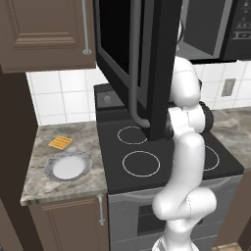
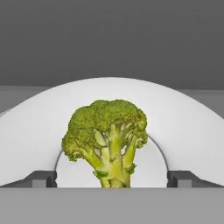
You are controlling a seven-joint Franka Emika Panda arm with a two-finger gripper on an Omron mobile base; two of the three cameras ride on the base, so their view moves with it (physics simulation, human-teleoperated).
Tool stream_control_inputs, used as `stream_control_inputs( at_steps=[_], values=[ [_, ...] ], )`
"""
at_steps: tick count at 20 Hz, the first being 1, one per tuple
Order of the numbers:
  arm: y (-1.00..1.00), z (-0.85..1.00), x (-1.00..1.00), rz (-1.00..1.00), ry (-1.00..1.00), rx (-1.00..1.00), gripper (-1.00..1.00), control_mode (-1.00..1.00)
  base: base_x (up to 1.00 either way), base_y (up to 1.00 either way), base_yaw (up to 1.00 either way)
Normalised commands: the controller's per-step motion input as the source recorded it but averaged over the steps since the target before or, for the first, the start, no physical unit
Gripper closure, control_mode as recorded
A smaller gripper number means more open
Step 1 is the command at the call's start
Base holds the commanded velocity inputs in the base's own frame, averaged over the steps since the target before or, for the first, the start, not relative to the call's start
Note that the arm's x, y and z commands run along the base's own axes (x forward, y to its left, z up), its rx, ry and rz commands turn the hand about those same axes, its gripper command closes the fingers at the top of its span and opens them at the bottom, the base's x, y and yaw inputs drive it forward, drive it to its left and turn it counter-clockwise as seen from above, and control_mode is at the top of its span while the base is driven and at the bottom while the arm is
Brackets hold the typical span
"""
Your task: Pick the broccoli from the microwave and place it on plate located on the counter.
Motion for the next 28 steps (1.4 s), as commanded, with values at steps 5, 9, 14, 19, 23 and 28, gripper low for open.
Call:
stream_control_inputs(
  at_steps=[5, 9, 14, 19, 23, 28],
  values=[
    [0.0, -0.03, 0.12, 0.0, 0.0, 0.0, -1.0, -1.0, 0.0, 0.0, 0.0],
    [-0.01, -0.25, -0.05, 0.0, 0.0, 0.0, 1.0, -1.0, 0.0, 0.0, 0.0],
    [-0.01, -0.33, -0.23, 0.0, -0.05, 0.0, 1.0, -1.0, 0.0, 0.0, 0.0],
    [0.0, -0.36, -0.49, 0.0, -0.29, 0.01, 1.0, -1.0, 0.0, 0.0, 0.0],
    [0.0, -0.46, -0.55, 0.01, -0.44, 0.03, 1.0, -1.0, 0.0, 0.0, 0.0],
    [0.0, -0.87, -0.44, 0.02, -0.46, 0.01, 1.0, -1.0, 0.0, 0.0, 0.0]
  ],
)
